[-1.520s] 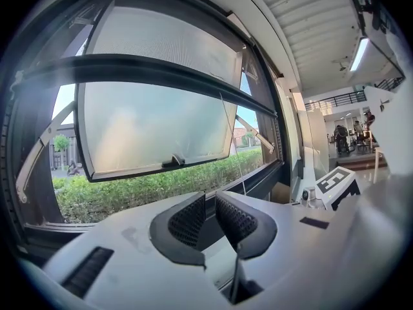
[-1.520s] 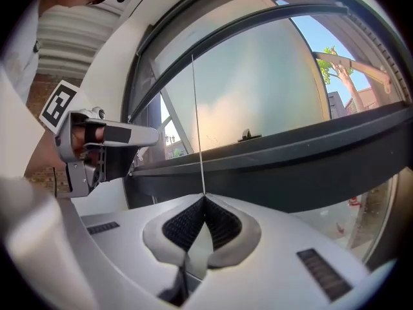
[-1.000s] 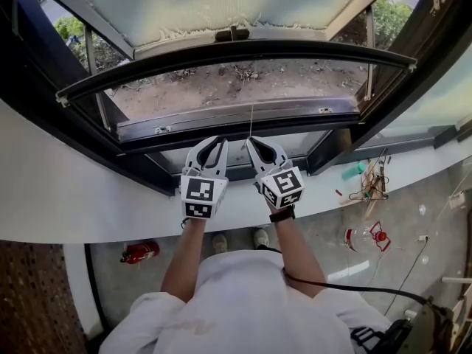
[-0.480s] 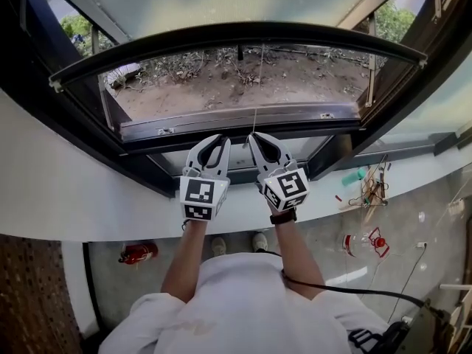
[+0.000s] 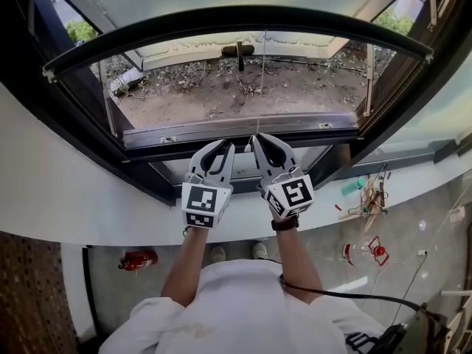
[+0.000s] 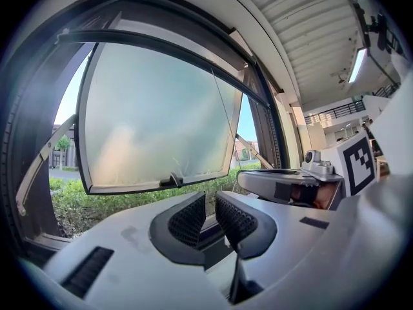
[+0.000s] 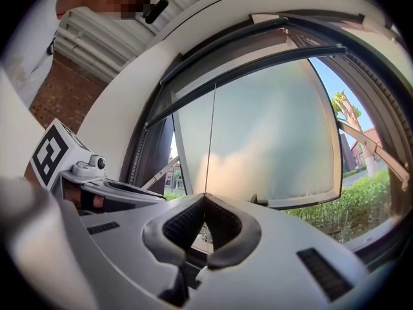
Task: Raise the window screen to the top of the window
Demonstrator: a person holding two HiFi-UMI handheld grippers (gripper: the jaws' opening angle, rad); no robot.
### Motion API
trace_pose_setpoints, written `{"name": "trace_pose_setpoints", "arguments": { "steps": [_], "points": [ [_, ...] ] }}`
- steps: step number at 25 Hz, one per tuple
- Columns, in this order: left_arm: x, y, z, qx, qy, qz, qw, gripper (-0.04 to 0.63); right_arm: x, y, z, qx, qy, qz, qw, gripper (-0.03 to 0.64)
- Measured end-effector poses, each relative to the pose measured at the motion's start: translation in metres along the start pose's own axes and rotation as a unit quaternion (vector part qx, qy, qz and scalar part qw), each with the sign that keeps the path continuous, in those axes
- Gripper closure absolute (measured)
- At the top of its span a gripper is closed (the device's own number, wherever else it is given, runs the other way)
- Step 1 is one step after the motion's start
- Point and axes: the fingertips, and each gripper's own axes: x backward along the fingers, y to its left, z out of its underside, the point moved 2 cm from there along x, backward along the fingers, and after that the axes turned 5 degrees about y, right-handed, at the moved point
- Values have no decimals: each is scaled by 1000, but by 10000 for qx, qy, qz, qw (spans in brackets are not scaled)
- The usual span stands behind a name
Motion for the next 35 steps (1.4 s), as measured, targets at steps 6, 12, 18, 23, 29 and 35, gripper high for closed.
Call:
{"name": "trace_pose_setpoints", "arguments": {
  "steps": [6,12,18,23,29,35],
  "points": [
    [3,-2,-11,-55,-82,46,9999,546,-1,-4,-30,62,-346,31,9994,614],
    [3,2,-19,-69,-140,6,9999,546,-12,-6,-49,97,-518,-22,9986,614],
    [5,5,-38,-80,-317,-4,9995,546,-20,1,-73,267,-708,-143,9970,614],
    [5,10,-57,-122,-543,-40,9984,546,-30,2,-104,578,-916,-232,9938,614],
    [6,2,-64,-102,-669,56,9977,546,-27,-2,-139,816,-1184,-213,9894,614],
    [6,-2,-57,-76,-619,76,9980,546,-12,-6,-178,789,-1649,-236,9829,614]
  ]
}}
